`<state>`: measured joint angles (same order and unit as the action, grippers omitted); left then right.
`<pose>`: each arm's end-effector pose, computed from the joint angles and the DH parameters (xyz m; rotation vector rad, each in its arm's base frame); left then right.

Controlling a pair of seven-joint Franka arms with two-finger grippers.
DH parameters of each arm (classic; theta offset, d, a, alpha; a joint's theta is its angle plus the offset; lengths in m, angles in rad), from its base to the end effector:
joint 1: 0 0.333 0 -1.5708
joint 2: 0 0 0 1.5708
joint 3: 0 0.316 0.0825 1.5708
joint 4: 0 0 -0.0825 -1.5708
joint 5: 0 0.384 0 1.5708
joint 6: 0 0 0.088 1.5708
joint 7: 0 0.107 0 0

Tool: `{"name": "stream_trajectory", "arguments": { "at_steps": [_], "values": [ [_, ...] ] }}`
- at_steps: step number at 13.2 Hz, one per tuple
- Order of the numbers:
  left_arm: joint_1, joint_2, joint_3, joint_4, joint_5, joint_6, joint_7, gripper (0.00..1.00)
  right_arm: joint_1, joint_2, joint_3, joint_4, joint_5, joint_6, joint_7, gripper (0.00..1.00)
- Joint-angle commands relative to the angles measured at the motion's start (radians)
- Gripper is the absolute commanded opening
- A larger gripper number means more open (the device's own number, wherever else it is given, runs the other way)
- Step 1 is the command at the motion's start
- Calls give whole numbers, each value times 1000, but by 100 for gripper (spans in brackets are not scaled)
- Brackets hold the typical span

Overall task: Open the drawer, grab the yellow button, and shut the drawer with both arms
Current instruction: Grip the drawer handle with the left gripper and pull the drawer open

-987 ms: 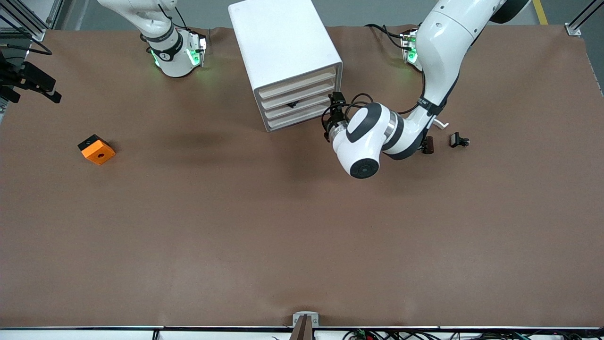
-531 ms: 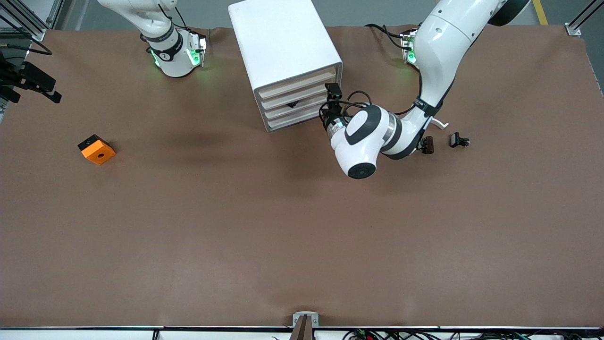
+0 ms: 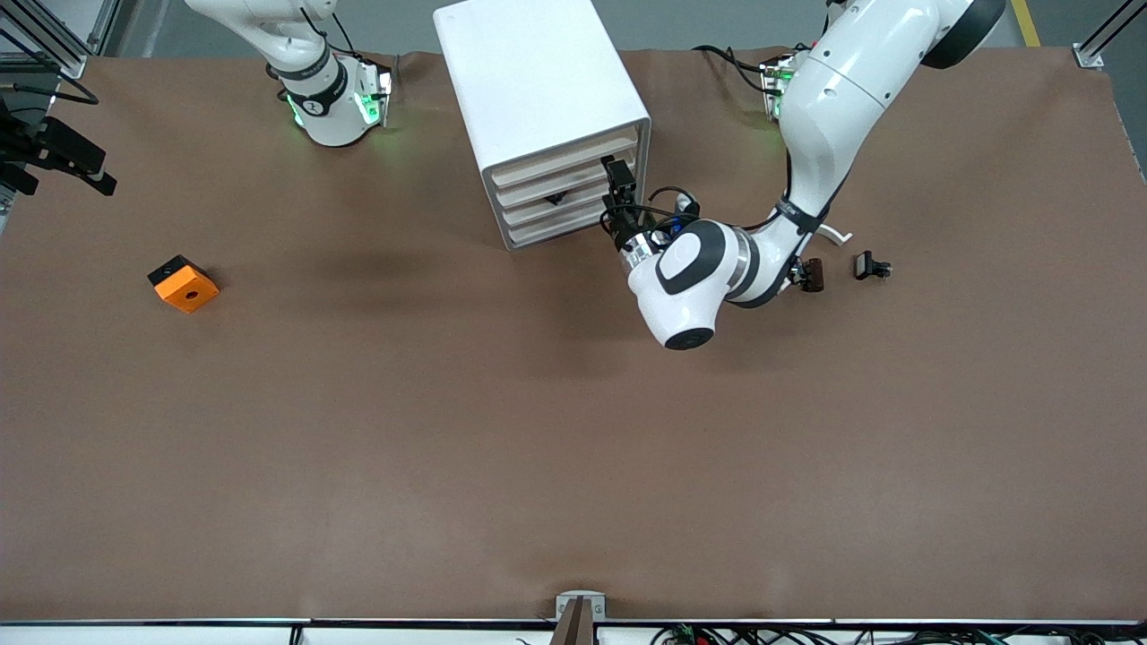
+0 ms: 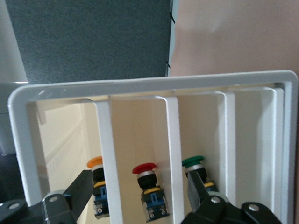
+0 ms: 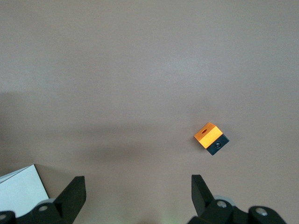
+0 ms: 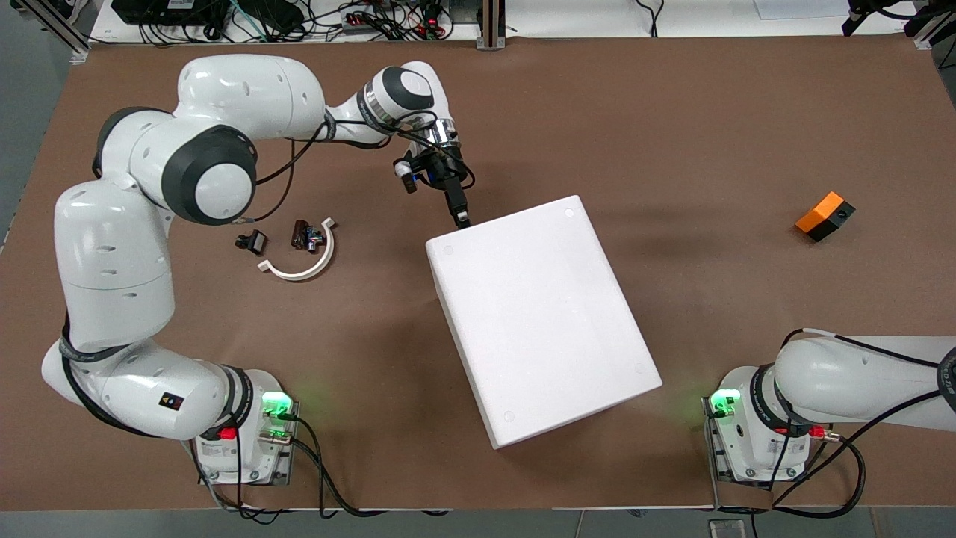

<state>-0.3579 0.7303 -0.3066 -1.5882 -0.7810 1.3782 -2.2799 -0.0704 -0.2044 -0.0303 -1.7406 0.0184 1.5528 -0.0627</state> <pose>0.4411 -0.4238 0.2383 -1.2404 -1.6247 1.2982 0.4849 -0.0486 0.6494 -3.1178 0.0576 -0.0288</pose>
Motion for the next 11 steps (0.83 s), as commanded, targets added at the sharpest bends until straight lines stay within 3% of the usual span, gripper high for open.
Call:
{"name": "stream_trajectory", "arguments": {
  "at_steps": [1,2,4,7,9,10,11],
  "values": [
    [-4,6,3,20,-18,-30,-15,76,-11,-6,4,0,3,-7,11,100],
    [-15,8,1,20,-20,-28,-13,75,-11,3,4,-2,2,-5,20,100],
    [-30,12,0,20,-64,-27,-15,63,-8,72,6,3,0,-5,18,100],
    [-50,11,-3,22,-89,-27,-20,60,-11,167,6,42,2,-2,6,100],
    [-67,11,-5,22,-90,-24,-20,48,-11,223,6,65,0,-2,4,100],
    [-69,12,-3,22,-90,-19,-18,38,-15,235,6,73,-2,-2,4,100],
    [-70,12,-3,20,-90,-15,-18,21,-15,238,6,73,-5,3,4,100]
  ]
}}
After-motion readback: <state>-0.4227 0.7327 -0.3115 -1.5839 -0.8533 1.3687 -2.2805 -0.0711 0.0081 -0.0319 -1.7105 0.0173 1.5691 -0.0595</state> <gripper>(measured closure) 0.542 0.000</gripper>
